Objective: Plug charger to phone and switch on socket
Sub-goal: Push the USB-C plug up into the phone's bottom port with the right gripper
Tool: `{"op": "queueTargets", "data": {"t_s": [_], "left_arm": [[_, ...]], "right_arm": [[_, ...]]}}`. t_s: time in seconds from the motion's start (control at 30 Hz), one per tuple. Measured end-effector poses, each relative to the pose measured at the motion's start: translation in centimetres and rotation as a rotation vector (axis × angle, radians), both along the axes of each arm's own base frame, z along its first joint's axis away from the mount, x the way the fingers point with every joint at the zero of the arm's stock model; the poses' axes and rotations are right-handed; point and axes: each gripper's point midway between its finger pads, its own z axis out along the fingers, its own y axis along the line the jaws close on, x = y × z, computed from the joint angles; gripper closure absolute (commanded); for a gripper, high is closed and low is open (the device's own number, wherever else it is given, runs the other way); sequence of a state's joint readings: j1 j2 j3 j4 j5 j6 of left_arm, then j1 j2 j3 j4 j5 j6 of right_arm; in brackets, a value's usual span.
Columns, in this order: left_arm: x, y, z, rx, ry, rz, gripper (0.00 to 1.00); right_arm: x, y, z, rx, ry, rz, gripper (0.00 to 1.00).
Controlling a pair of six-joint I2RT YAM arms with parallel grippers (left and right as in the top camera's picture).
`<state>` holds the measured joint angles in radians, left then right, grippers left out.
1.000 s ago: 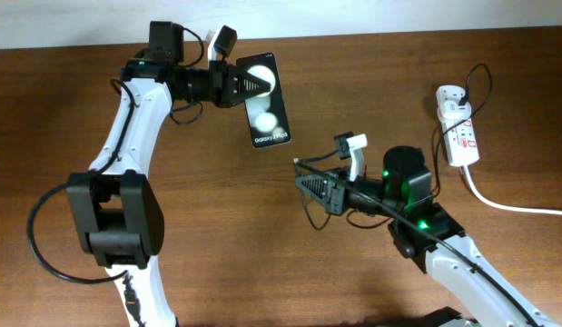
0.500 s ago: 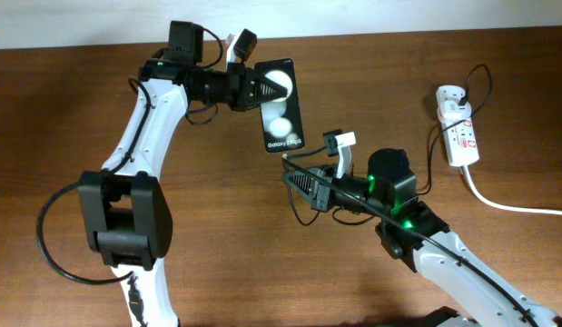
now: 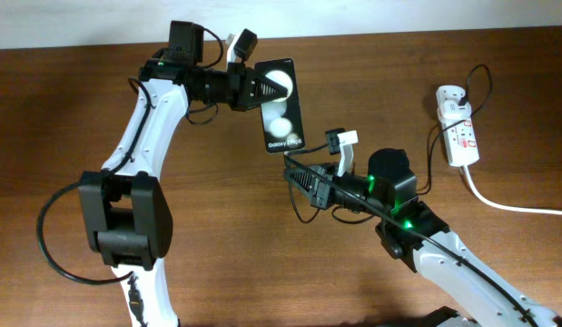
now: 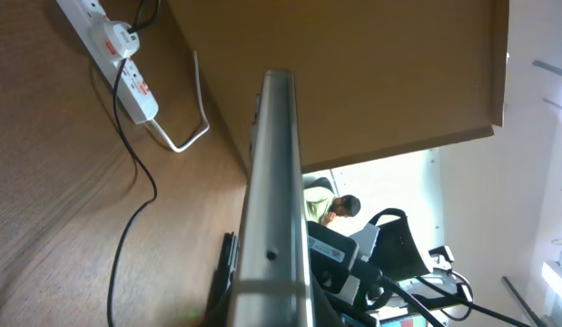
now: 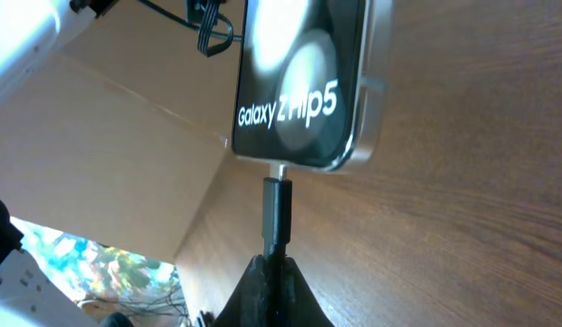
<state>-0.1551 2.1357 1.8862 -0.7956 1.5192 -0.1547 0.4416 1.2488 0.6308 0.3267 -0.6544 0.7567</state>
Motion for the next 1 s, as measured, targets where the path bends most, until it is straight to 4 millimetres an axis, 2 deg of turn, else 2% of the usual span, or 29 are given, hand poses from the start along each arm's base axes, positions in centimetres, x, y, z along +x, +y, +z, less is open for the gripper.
{"op": "queueTargets", "data": {"t_s": [1.0], "left_arm": [[-0.18, -0.43, 0.13, -0.006, -0.016, -0.012, 1.0]], "right_arm": [[0.47, -0.01, 0.2, 0.035, -0.029, -0.003, 0.96]]}}
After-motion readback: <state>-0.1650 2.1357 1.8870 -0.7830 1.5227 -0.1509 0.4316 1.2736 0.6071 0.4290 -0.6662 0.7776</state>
